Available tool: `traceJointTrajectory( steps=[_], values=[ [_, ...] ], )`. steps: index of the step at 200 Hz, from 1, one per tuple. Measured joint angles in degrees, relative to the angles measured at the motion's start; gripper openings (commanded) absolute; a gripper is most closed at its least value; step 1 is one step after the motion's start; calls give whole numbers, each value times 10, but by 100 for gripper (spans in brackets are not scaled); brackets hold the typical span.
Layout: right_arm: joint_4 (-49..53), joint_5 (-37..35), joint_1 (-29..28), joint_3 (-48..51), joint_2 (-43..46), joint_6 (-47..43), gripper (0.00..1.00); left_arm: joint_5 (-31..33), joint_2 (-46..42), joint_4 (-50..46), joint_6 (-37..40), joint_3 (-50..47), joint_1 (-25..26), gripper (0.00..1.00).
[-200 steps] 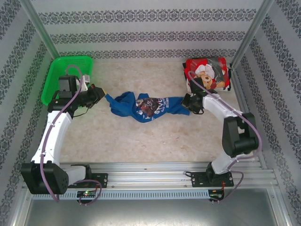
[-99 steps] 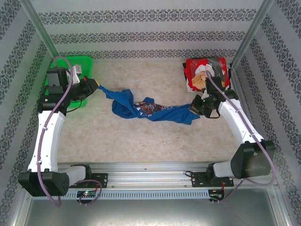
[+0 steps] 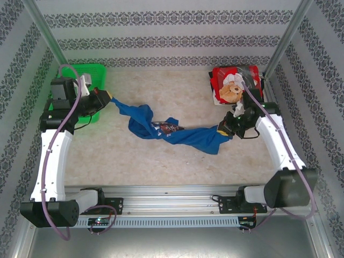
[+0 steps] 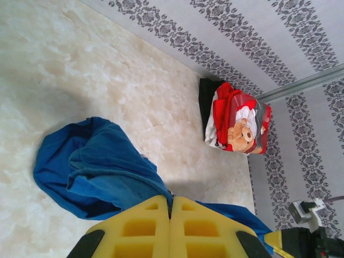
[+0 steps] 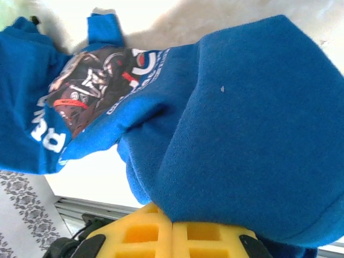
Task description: Fold and stack the t-shirts
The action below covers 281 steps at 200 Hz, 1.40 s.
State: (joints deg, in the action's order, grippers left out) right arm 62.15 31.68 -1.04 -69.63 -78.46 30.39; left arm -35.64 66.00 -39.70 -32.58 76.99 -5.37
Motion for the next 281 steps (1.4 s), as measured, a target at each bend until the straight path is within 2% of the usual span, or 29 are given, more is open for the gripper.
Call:
traceJointTrajectory(
  steps=[21, 30, 43, 55, 65, 84, 106, 126, 145, 166, 195, 224, 281],
  values=[
    [-19, -17, 13, -8, -97, -21, 7, 1, 11, 13, 0, -28, 0, 0],
    [-30, -24, 17, -23, -150, -26, 12, 2, 23, 23, 0, -38, 0, 0],
    [-48, -33, 17, -63, -232, -34, 11, 3, 41, 40, 1, -50, 1, 0],
    [-64, -40, 17, -115, -303, -40, 27, 8, 60, 57, 3, -61, 3, 0],
    [-84, -54, 17, -155, -346, -46, 30, 12, 73, 68, 4, -66, 6, 0],
    [-121, -86, 17, -188, -366, -51, 55, 17, 87, 85, 5, -72, 12, 0],
    [-159, -124, 16, -156, -296, -54, 65, 17, 90, 104, 5, -72, 17, 0],
    [-172, -147, 16, -74, -162, -55, 64, 16, 90, 120, 5, -74, 17, 0],
    [-168, -149, 15, 24, -26, -46, 58, 16, 90, 132, 5, -83, 20, 0],
    [-158, -145, 3, 133, 50, -22, 51, 15, 92, 137, 5, -94, 26, 0],
    [-159, -132, -35, 233, 31, 15, 48, 14, 98, 143, 5, -98, 27, 0],
    [-189, -132, -70, 238, -21, 42, 47, 12, 101, 154, 5, -101, 27, 0],
    [-239, -135, -83, 236, -105, 64, 44, 12, 101, 158, 5, -109, 27, 0]
  ],
)
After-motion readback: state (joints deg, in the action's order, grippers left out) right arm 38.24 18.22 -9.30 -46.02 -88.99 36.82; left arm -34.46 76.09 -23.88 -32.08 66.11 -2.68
